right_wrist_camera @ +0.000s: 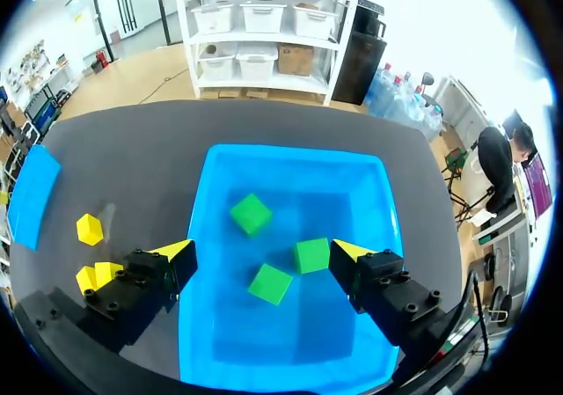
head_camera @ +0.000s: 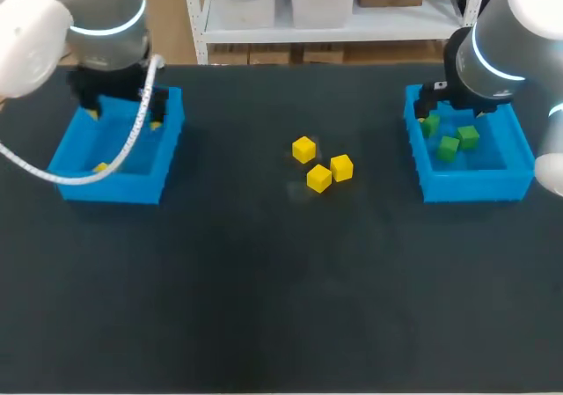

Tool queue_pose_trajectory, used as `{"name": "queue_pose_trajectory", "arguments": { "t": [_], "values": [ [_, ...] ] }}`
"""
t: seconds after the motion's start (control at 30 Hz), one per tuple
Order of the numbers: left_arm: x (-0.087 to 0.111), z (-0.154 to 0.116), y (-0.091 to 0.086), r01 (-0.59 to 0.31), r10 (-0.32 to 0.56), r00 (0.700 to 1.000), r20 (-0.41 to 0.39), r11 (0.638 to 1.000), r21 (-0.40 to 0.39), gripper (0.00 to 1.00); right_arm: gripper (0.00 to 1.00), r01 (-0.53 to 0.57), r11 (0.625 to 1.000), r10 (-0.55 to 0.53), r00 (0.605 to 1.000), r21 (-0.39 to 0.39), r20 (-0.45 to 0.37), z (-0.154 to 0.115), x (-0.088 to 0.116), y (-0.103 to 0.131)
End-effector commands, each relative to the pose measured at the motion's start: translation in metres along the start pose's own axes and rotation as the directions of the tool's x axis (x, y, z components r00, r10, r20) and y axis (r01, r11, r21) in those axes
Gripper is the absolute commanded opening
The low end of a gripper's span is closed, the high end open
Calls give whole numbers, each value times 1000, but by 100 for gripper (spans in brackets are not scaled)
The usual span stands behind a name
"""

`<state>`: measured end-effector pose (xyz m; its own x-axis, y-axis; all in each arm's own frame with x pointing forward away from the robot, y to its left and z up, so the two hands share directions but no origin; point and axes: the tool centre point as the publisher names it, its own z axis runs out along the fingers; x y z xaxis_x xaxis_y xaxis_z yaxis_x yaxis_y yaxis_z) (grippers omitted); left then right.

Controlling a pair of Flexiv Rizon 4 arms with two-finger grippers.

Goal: Put the green cubes in the right bin and the yellow cubes in the left bin.

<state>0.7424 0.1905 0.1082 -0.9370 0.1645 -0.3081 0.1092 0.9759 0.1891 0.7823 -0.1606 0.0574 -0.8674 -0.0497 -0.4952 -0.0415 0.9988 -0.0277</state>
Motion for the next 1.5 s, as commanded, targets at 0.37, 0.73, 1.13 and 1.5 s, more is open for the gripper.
{"name": "queue_pose_trajectory", "arguments": {
  "t": [0.37, 0.73, 1.13, 1.5],
  "values": [
    [-46, -38, -127, -330, 310, 940, 139, 931, 155, 100, 100, -1, 1000, 1, 1000, 3, 6, 0, 2, 0],
    [-51, -9, -197, -456, 452, 890, 64, 871, 185, 100, 100, -1, 1000, 1, 1000, 3, 6, 0, 2, 0],
    [-50, 26, -244, -514, 529, 848, -11, 829, 222, 100, 100, -1, 1000, 1, 1000, 3, 6, 0, 2, 0],
    [-46, 62, -260, -503, 542, 835, -98, 824, 262, 100, 100, -1, 1000, 1, 1000, 3, 6, 0, 2, 0]
  ]
}}
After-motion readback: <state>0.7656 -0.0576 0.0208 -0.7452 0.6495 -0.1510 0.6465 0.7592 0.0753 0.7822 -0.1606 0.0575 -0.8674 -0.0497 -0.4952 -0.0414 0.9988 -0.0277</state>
